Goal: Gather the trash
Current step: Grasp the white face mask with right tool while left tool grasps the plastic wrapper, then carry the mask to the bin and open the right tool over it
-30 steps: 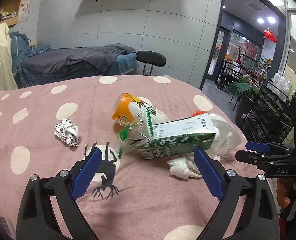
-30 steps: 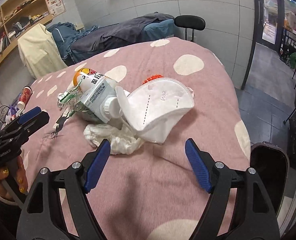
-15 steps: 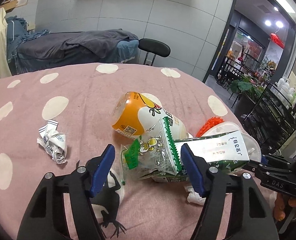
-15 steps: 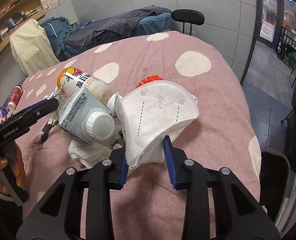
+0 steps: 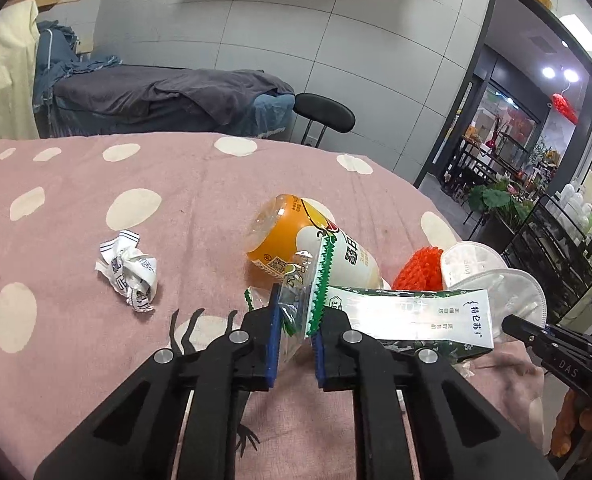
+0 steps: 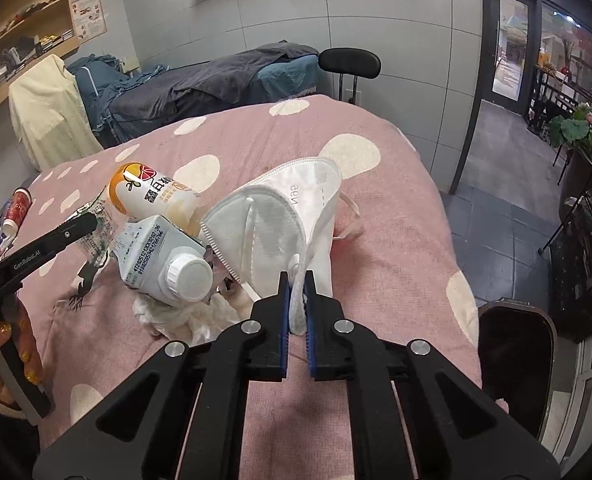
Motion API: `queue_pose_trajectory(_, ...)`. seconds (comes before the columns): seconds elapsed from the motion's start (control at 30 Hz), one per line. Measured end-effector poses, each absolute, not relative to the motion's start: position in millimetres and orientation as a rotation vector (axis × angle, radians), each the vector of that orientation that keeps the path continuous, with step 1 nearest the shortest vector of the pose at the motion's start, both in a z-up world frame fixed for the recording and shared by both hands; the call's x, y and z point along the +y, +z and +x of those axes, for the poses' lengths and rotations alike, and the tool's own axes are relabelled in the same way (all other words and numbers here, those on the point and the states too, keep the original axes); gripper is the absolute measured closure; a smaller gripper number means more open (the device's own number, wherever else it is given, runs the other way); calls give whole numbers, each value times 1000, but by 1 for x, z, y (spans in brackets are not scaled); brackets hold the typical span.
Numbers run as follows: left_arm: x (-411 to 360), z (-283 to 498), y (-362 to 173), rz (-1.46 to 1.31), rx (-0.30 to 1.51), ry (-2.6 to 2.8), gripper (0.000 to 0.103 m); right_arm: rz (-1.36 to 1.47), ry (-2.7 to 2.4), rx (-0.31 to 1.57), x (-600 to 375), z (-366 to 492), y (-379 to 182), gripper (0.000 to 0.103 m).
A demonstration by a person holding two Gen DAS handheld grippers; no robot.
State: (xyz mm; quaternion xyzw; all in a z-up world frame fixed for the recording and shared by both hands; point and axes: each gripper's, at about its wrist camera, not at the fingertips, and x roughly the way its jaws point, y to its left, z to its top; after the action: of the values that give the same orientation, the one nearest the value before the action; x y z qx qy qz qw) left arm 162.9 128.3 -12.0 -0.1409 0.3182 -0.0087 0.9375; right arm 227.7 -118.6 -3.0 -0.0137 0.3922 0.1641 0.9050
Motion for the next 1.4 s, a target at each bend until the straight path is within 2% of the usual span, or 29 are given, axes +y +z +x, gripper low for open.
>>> queue_pose_trajectory(0.57, 83, 105, 25, -269, 526, -105, 92, 91, 249, 740, -194, 171, 17, 96)
queue_pose_trajectory(1.03, 8, 93, 29, -210, 529, -282, 92, 196, 95, 710, -272, 133, 13, 96)
queue_pose_trajectory(1.4, -55, 97, 27, -143, 554, -443, 92, 298, -127, 766, -361, 122, -27, 96)
